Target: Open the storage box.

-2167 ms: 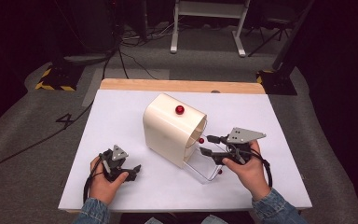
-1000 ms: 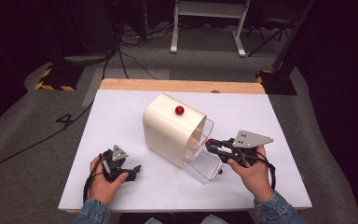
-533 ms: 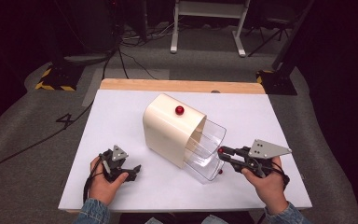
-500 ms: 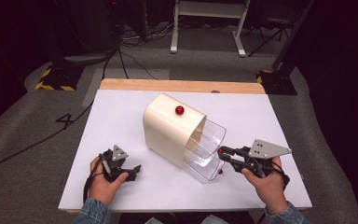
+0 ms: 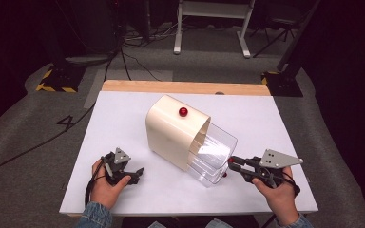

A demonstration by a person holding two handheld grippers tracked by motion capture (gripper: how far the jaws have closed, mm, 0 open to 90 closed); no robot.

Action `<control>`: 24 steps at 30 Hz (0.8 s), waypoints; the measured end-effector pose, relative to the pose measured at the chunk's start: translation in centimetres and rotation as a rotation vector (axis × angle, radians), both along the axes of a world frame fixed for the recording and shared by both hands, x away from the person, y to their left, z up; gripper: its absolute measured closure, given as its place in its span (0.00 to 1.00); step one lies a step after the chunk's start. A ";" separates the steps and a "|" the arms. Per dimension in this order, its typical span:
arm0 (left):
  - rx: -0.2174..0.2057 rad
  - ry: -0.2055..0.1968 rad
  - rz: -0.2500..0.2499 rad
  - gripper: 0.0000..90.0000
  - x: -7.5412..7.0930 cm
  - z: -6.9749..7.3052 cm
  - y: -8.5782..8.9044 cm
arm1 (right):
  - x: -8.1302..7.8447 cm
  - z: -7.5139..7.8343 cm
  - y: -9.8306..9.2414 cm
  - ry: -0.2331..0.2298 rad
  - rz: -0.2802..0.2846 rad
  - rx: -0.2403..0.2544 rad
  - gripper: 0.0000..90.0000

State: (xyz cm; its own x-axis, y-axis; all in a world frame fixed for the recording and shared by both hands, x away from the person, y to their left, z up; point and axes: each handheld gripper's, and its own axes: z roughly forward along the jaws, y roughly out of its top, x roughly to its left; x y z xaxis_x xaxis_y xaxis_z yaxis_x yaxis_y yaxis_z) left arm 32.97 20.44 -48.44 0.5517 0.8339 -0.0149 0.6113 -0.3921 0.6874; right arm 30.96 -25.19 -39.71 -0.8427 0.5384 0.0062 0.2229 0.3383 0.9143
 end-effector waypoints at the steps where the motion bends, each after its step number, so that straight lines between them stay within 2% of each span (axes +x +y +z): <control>1: -0.001 0.000 0.001 0.17 0.0 0.0 0.0 | 0.0 -0.1 0.0 0.004 -0.003 -0.002 0.81; 4: 0.000 0.000 0.000 0.17 0.0 0.0 0.0 | 0.1 -0.4 0.0 0.008 -0.012 -0.001 0.74; 21: 0.003 -0.001 -0.001 0.17 0.0 0.0 0.0 | 0.3 -2.0 0.7 0.052 -0.023 -0.062 0.56; 24: 0.002 0.000 -0.001 0.17 0.0 0.0 0.0 | 0.2 -2.0 0.7 0.053 -0.028 -0.059 0.52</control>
State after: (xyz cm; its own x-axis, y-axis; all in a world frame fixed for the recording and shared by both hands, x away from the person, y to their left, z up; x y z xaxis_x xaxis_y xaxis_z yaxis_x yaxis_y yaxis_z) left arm 32.96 20.45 -48.43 0.5525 0.8334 -0.0130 0.6111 -0.3944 0.6863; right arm 31.21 -24.51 -41.74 -0.8266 0.5625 0.0176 0.2802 0.3842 0.8797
